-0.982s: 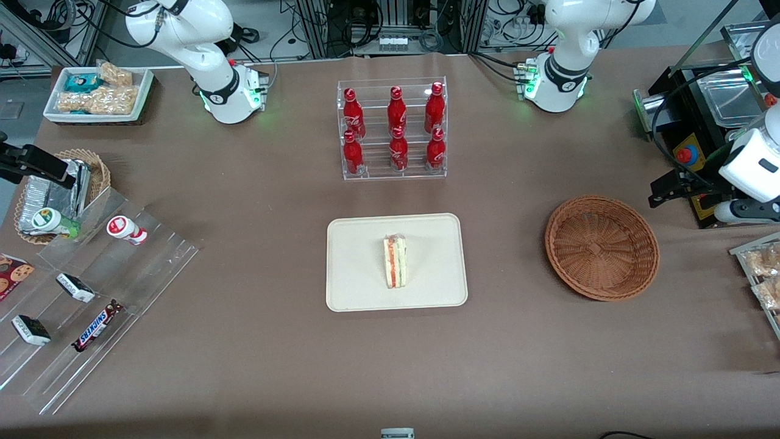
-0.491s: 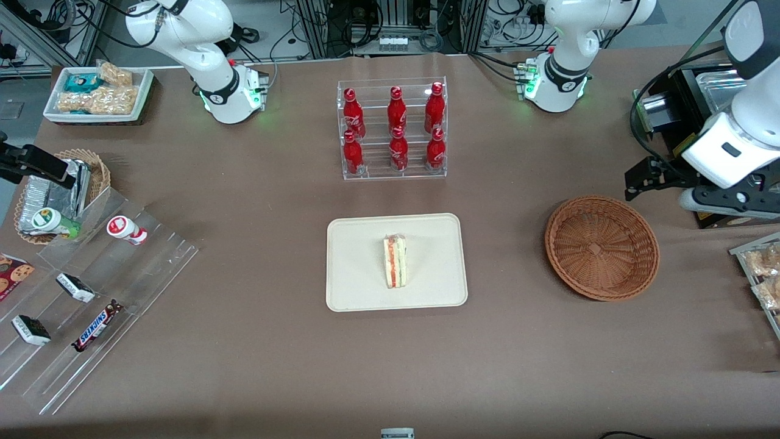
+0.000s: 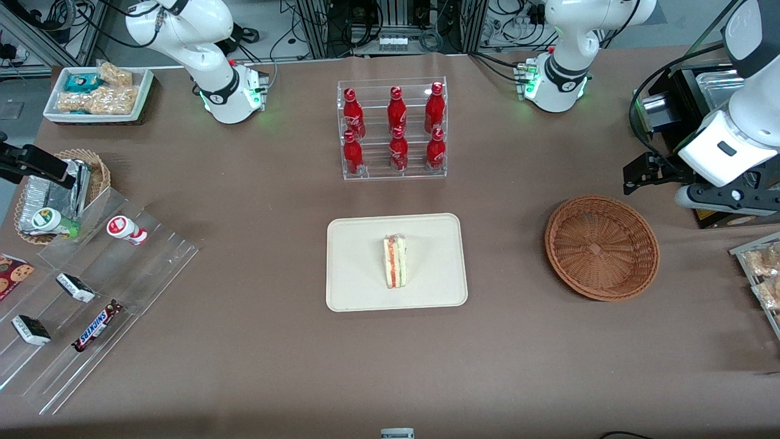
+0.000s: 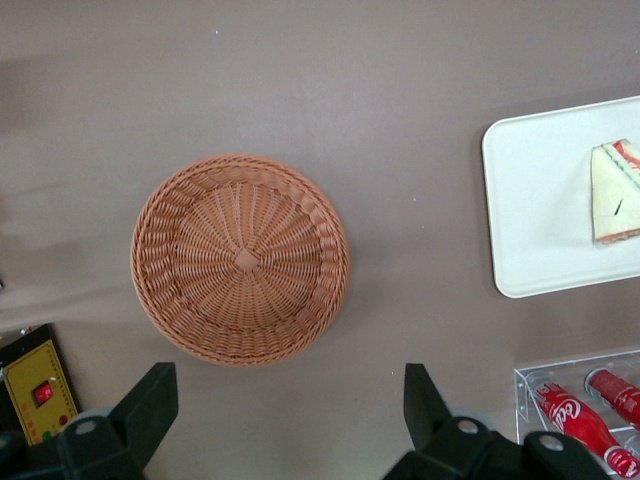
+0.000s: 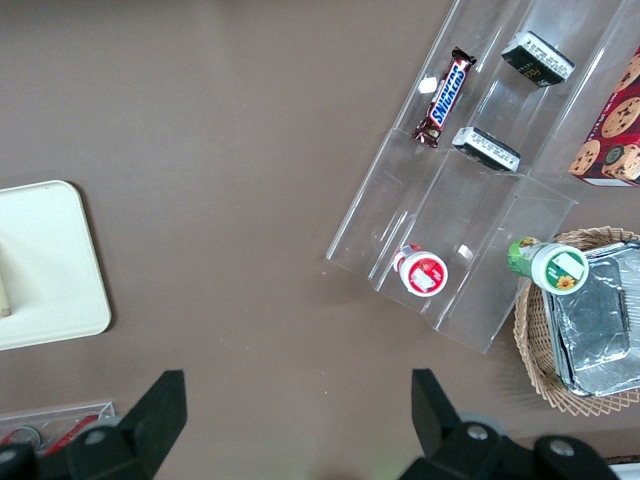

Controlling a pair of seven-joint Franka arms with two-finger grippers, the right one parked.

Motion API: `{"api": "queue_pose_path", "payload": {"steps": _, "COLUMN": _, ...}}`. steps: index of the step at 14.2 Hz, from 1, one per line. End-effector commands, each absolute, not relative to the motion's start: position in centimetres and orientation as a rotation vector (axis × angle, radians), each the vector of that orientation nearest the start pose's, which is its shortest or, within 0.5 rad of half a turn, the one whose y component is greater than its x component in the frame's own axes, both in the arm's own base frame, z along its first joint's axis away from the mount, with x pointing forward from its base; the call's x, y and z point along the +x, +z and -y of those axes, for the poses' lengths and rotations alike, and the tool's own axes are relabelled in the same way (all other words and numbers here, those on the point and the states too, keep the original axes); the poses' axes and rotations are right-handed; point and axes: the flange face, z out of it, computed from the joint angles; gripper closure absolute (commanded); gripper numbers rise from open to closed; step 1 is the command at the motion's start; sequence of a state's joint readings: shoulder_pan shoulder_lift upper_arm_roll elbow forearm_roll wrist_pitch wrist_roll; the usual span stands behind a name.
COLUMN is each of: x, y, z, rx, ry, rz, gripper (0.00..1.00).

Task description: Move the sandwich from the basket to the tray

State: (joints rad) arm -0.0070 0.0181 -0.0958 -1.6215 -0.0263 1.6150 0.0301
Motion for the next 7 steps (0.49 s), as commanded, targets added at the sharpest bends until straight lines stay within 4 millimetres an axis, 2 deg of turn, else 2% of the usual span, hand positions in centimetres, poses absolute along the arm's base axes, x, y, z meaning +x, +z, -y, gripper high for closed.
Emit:
{"api": "queue_pose_path", "payload": {"steps": 1, "x": 55.81, "y": 59.64, "z": 5.9, "rx": -3.146, "ry": 0.068, "rz": -0.19, "gripper": 0.0}}
{"api": "queue_pose_path", "payload": {"steps": 7, "x": 55.84, "y": 59.81, "z": 5.47, "rx": -3.147, "ry": 0.061, "rz": -0.178, "gripper": 0.0}}
